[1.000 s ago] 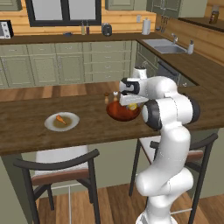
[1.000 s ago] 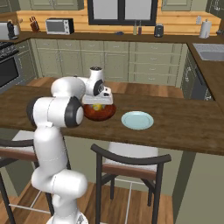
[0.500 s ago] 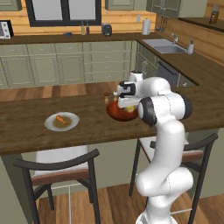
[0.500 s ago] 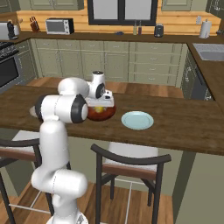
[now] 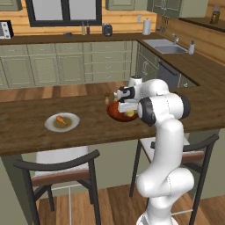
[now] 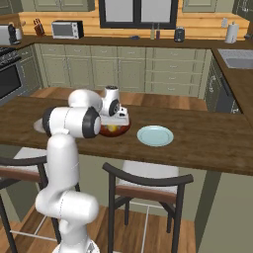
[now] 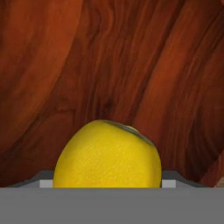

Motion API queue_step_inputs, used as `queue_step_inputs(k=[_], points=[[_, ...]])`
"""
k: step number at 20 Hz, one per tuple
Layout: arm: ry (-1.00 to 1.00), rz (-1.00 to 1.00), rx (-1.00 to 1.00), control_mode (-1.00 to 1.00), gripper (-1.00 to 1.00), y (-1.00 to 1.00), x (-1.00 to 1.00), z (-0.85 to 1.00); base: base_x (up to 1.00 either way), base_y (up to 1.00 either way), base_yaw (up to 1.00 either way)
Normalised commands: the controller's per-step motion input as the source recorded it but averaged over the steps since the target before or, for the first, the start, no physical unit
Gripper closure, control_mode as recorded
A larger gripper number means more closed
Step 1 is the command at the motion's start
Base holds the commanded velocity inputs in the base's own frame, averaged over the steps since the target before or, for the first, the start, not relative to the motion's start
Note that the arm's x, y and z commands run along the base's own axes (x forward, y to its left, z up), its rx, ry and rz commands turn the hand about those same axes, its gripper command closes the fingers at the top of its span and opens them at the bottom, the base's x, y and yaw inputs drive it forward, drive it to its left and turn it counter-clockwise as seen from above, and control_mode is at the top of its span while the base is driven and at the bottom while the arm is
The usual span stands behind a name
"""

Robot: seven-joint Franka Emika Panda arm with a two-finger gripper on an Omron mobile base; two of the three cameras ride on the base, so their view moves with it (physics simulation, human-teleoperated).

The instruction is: Pick the chicken drumstick and lemon from their plates and place them in the bowl. Then put the bowl in the fridge.

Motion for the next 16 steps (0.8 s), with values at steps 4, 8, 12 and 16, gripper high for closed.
queue_step_inputs(k=[4,8,12,16], points=[[0.0,0.0,0.0,-1.0,-1.0,0.0,0.0,-0.16,0.0,0.0,0.0],[0.0,0.0,0.0,-1.0,-1.0,0.0,0.0,0.0,0.0,0.0,0.0],[0.0,0.0,0.0,-1.0,-1.0,0.0,0.0,0.0,0.0,0.0,0.0],[0.0,0.0,0.0,-1.0,-1.0,0.0,0.0,0.0,0.0,0.0,0.0]])
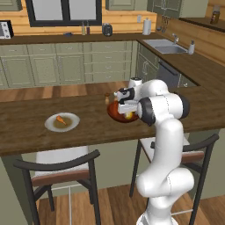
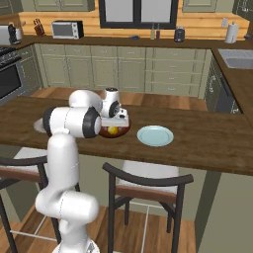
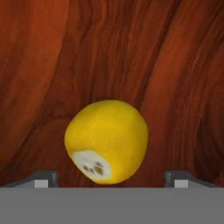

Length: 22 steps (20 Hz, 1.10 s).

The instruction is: Pick the chicken drumstick and lemon from their plates and place them in the bowl. Then put the bowl in the fridge.

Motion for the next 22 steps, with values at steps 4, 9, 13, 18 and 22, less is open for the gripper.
queue_step_inputs(k=[4,9,13,18,22], points=[[-0.14,0.0,0.0,-1.0,-1.0,0.05,-0.12,0.29,0.0,0.0,0.0],[-0.27,0.0,-0.01,-1.0,-1.0,0.47,-0.71,0.62,0.0,0.0,0.0],[-0.22,0.03,-0.05,-1.0,-1.0,0.93,-0.93,0.34,0.0,0.0,0.0],[-0.23,0.04,-0.02,-1.0,-1.0,1.0,-0.91,0.44,0.0,0.0,0.0],[-0.04,0.0,0.0,-1.0,-1.0,1.0,-0.33,0.66,0.0,0.0,0.0]])
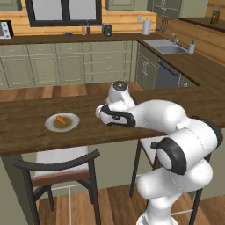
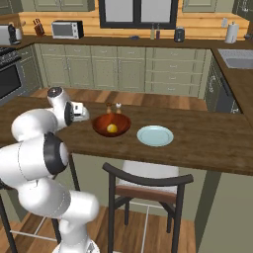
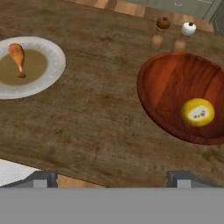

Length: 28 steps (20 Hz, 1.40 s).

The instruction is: Pick the chicken drumstick and lemon from their plates and place them in the bowl. Then put the bowl in the fridge.

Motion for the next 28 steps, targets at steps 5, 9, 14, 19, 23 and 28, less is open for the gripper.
queue_step_inputs(k=[5,9,14,19,23,28], points=[[0.14,0.03,0.0,-1.0,-1.0,1.0,-0.13,0.34,0.0,0.0,0.0],[0.18,0.0,-0.04,-1.0,-1.0,1.0,0.01,0.01,0.0,0.0,0.0],[0.11,0.0,-0.05,-1.0,-1.0,1.0,0.01,-0.14,0.0,0.0,0.0],[0.04,0.01,-0.02,-1.0,-1.0,0.55,0.22,-0.62,0.0,0.0,0.0],[0.0,0.0,0.0,-1.0,-1.0,0.34,0.85,-0.26,0.0,0.0,0.0],[0.03,0.0,-0.02,-1.0,-1.0,0.48,0.96,-0.07,0.0,0.0,0.0]])
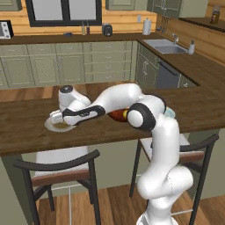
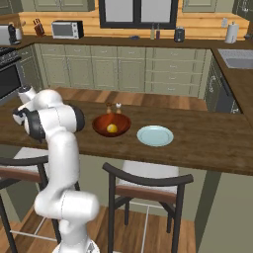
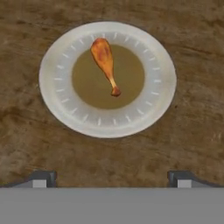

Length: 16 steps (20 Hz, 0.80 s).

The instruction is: Pick the chicken drumstick and lemon from their plates and place them in the bowl. Then put the bowl in the fridge.

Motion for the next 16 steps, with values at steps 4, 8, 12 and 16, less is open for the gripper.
queue_step_inputs(k=[4,8,12,16], points=[[0.08,0.0,-0.05,-1.0,-1.0,0.32,0.79,-0.29,0.0,0.0,0.0],[0.13,0.0,-0.03,-1.0,-1.0,0.03,0.67,-0.46,0.0,0.0,0.0],[0.17,0.0,0.0,-1.0,-1.0,-0.21,0.26,-0.36,0.0,0.0,0.0],[0.16,0.0,0.0,-1.0,-1.0,-0.08,0.03,-0.33,0.0,0.0,0.0]])
